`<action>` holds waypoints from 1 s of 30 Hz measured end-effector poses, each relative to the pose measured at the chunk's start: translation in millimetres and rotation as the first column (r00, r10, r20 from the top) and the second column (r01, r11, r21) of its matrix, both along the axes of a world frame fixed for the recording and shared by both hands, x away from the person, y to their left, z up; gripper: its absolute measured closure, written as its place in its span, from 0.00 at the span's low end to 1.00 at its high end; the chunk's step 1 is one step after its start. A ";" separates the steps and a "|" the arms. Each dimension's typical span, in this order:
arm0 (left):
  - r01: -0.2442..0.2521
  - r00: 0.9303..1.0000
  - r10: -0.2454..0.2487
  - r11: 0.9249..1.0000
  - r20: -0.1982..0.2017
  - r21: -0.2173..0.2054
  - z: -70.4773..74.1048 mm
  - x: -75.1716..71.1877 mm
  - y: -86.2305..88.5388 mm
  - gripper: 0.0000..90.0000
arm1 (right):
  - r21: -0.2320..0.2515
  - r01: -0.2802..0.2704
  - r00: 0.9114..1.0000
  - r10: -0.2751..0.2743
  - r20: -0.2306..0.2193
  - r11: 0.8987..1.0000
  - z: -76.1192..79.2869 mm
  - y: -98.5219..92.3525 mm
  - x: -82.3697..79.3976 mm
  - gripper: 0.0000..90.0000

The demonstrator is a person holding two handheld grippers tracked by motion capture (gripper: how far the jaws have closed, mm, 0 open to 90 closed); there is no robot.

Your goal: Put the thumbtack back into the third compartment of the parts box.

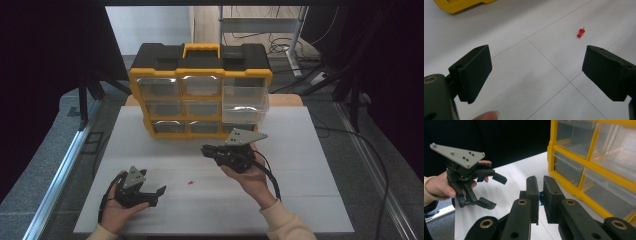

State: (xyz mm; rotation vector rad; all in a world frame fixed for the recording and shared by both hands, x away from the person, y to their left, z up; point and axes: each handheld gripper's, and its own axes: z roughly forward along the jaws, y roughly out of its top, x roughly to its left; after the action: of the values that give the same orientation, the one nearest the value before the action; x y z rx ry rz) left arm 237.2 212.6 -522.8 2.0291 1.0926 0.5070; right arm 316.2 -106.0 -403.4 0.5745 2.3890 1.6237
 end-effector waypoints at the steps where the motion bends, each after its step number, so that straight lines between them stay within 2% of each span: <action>1: 0.000 1.000 0.000 1.000 0.000 0.001 0.0 0.0 0.0 0.11 | 0.006 0.001 1.000 -0.001 0.002 1.000 2.0 -0.7 -0.5 0.93; 10: 0.001 1.000 -0.001 1.000 0.000 0.000 0.3 -0.1 0.1 0.11 | 0.024 0.008 0.999 -0.008 0.039 1.000 17.9 -6.2 -5.9 0.93; 27: -0.001 1.000 0.001 1.000 0.002 -0.007 1.5 -0.2 0.0 0.11 | 0.058 0.017 0.998 -0.021 0.065 0.998 32.3 -10.1 -8.8 0.93; 30: 0.001 1.000 -0.001 1.000 0.000 -0.008 1.2 -0.1 -0.3 0.11 | 0.082 0.014 0.997 -0.020 0.072 0.997 38.7 -9.2 -9.1 0.93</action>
State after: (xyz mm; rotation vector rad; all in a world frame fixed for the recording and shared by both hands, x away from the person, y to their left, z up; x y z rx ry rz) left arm 237.1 212.4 -521.6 2.0226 1.0924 0.5019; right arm 307.1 -115.2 -364.7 0.5379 2.2693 1.7108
